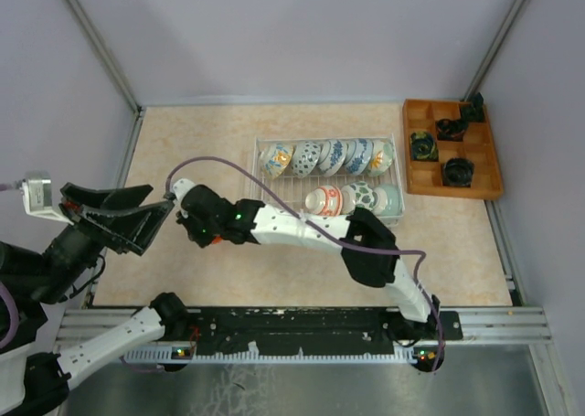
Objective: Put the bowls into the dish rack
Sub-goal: Pick up the bowl from the center of the board, then place the bowl in the dish rack.
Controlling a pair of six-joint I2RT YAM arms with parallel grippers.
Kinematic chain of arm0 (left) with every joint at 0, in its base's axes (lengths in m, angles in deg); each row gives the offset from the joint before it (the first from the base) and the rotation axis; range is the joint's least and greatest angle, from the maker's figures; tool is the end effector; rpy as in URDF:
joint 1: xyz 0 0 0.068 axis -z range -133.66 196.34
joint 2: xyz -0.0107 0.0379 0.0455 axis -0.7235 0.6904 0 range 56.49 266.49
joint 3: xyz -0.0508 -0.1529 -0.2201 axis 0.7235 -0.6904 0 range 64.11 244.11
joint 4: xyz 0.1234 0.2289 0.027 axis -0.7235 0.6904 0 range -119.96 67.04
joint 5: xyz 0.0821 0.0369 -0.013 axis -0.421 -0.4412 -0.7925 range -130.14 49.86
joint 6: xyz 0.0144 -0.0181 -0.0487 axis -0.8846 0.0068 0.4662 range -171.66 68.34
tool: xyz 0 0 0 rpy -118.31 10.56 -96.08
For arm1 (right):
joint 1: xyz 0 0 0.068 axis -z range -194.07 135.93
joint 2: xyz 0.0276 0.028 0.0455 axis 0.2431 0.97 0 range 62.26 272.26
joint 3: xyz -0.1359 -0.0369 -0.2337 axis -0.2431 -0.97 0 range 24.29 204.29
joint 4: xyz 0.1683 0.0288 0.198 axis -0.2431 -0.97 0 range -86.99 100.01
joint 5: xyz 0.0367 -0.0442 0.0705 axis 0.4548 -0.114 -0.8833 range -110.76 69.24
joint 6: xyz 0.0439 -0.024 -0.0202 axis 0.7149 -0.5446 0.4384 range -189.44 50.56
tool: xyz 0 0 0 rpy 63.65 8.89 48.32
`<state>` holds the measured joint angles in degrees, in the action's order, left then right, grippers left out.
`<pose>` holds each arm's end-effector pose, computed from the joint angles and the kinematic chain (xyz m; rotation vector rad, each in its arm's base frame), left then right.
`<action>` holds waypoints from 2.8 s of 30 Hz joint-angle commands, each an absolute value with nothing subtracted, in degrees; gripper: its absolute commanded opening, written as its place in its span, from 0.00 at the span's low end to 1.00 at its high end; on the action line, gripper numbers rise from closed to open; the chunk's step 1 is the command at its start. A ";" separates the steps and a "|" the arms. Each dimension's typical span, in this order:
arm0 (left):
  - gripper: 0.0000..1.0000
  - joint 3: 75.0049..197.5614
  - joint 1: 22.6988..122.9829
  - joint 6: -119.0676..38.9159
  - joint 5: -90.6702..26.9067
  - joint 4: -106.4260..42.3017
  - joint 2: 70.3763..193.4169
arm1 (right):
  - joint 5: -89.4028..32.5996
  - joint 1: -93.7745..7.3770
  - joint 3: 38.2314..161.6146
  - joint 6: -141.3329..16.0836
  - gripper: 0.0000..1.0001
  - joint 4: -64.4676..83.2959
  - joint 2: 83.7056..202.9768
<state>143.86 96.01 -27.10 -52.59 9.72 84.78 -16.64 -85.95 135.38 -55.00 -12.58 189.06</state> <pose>0.0056 0.0051 0.4898 0.1229 1.4285 -0.9311 0.1630 0.4897 0.2485 -1.0891 2.0724 0.7145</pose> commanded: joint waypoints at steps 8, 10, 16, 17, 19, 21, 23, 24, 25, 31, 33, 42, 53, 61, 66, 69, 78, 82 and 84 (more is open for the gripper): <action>1.00 144.18 95.74 -27.66 -53.69 8.29 87.08 | -28.41 -78.94 114.72 -43.04 0.00 9.77 158.43; 1.00 143.50 95.74 -27.50 -53.39 7.66 87.47 | -28.52 -77.28 109.75 -40.75 0.00 12.02 153.00; 1.00 141.63 95.74 -26.63 -53.08 6.61 89.51 | -28.77 -70.51 93.28 -31.41 0.00 20.39 140.68; 1.00 141.37 95.78 -26.47 -53.07 6.43 89.98 | -28.72 -69.49 90.51 -29.84 0.00 21.70 138.98; 1.00 140.76 95.78 -26.35 -52.89 6.06 90.81 | -28.47 -67.42 85.07 -26.88 0.00 24.40 136.38; 1.00 140.24 95.74 -26.17 -52.49 5.68 91.71 | -28.09 -65.50 80.99 -24.26 0.00 27.27 134.50; 1.00 139.62 95.75 -26.08 -52.01 5.03 92.26 | -27.55 -64.12 77.20 -21.35 0.00 30.14 133.39; 1.00 139.29 95.74 -26.08 -51.68 4.68 92.46 | -27.64 -63.33 75.41 -19.70 0.00 31.97 133.15; 1.00 139.09 95.75 -26.06 -51.49 4.39 92.63 | -27.62 -62.76 73.70 -18.16 0.00 34.24 133.13; 1.00 138.85 95.78 -26.18 -51.13 4.22 92.81 | -26.08 -60.85 67.04 -10.88 0.00 44.13 135.62; 1.00 138.82 95.74 -26.25 -51.17 4.28 92.60 | -24.81 -60.74 65.34 -9.43 0.00 47.12 136.53; 1.00 138.76 95.74 -27.01 -51.63 4.83 91.82 | -20.60 -60.65 61.38 -6.42 0.00 55.72 141.19; 1.00 139.04 95.75 -28.12 -51.66 4.93 91.89 | -16.93 -60.54 59.75 -4.73 0.00 60.91 144.92; 1.00 139.56 95.79 -28.66 -51.56 5.26 92.26 | -16.92 -60.50 60.35 -4.02 0.00 64.14 149.13; 1.00 139.81 95.76 -28.81 -51.65 5.68 92.17 | -16.58 -60.48 60.07 -3.68 0.00 65.01 150.91; 1.00 139.94 95.81 -28.93 -51.61 5.72 92.25 | -16.38 -60.48 60.14 -3.64 0.00 65.20 151.88; 1.00 140.32 95.74 -29.30 -51.48 5.79 92.87 | -16.12 -60.48 60.76 -3.61 0.00 64.19 153.85; 1.00 140.32 95.81 -29.29 -51.41 5.75 93.14 | -16.44 -60.48 60.93 -3.37 0.00 64.51 155.10; 1.00 140.32 95.75 -29.34 -51.48 5.71 93.22 | -16.54 -60.48 60.79 -3.18 0.00 64.98 155.60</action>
<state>139.09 96.01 -28.37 -51.87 6.07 92.57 -16.51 -60.51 59.60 -3.73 61.69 154.40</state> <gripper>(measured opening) 0.997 0.031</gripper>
